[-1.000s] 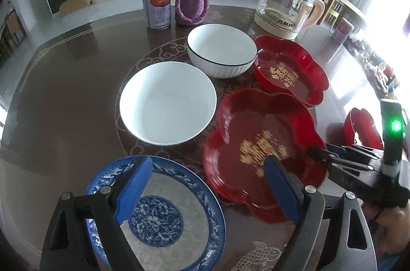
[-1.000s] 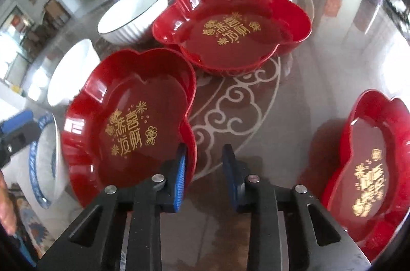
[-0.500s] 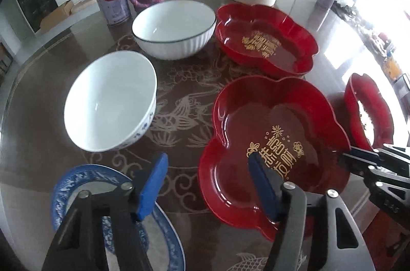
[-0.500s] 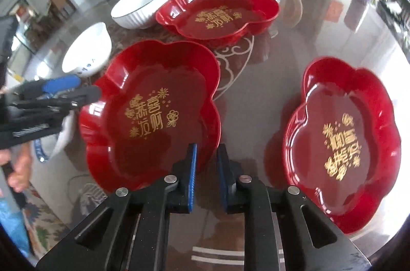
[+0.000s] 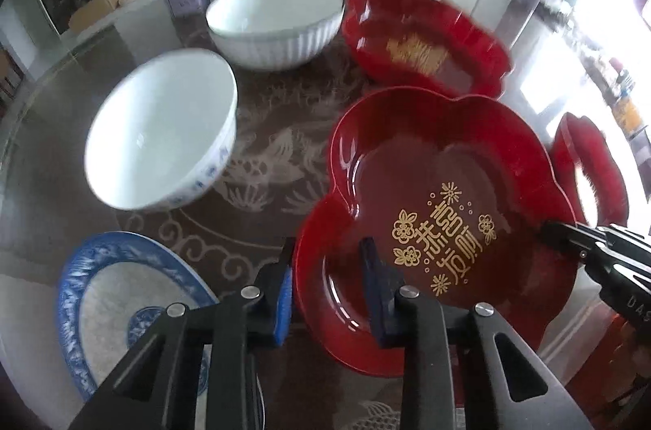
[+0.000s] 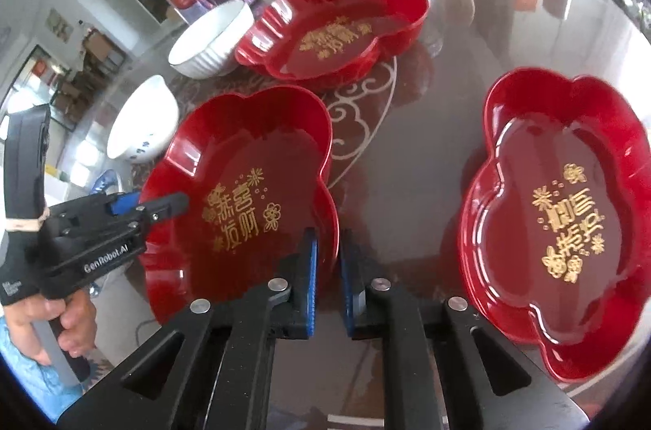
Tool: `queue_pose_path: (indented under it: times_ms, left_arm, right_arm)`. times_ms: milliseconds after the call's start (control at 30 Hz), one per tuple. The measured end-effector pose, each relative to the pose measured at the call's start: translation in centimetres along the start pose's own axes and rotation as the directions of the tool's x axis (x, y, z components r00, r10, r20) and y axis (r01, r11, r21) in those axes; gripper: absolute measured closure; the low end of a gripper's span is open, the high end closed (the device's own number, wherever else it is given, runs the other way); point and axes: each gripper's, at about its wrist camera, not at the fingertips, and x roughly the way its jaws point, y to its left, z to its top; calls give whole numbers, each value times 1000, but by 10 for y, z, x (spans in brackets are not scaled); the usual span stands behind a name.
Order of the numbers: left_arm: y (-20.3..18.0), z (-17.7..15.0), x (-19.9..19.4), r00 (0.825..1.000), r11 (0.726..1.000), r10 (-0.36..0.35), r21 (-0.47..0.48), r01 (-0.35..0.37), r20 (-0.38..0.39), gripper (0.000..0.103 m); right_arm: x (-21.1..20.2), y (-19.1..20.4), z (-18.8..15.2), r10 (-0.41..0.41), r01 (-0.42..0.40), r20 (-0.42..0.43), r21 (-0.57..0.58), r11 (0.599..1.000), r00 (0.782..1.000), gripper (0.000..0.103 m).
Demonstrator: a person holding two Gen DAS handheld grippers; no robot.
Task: Organize plates and bowls
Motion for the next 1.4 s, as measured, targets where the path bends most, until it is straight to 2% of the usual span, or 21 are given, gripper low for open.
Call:
queue_pose_path:
  times_ms: [133, 300, 400, 533, 633, 767, 967, 1167, 1267, 1400]
  left_arm:
    - [-15, 9, -41, 996, 1000, -27, 5, 27, 85, 74]
    - [-60, 33, -69, 981, 993, -116, 39, 111, 155, 74]
    - [-100, 47, -60, 977, 990, -133, 76, 122, 164, 74]
    - [-152, 60, -34, 977, 983, -161, 110, 147, 139, 74]
    - [-186, 64, -17, 978, 978, -173, 140, 157, 114, 74]
    - [-214, 60, -10, 981, 973, -162, 184, 140, 109, 74]
    - [-221, 57, -4, 985, 971, -140, 210, 116, 105, 74]
    - [-218, 37, 0, 987, 965, -130, 242, 104, 93, 74]
    - [-217, 25, -2, 986, 963, -145, 242, 121, 84, 73]
    - [-218, 4, -11, 980, 953, -168, 272, 134, 105, 72]
  right_arm:
    - [-36, -2, 7, 16, -16, 72, -5, 1000, 997, 92]
    - [-88, -39, 20, 23, -33, 160, 59, 998, 987, 92]
    - [-115, -72, 20, -29, 5, 201, 115, 993, 979, 92]
    - [-130, -111, 12, -105, 60, 221, 198, 978, 970, 91]
    - [-135, -140, 1, -152, 95, 218, 252, 963, 964, 91]
    - [-126, -169, -8, -173, 105, 196, 317, 943, 965, 91]
    - [-113, -183, -19, -174, 99, 189, 354, 930, 966, 91]
    - [-96, -184, -13, -228, 156, 186, 338, 928, 956, 91]
    - [-91, -185, -10, -261, 184, 220, 318, 930, 940, 87]
    - [-89, -184, -6, -288, 203, 291, 288, 936, 913, 72]
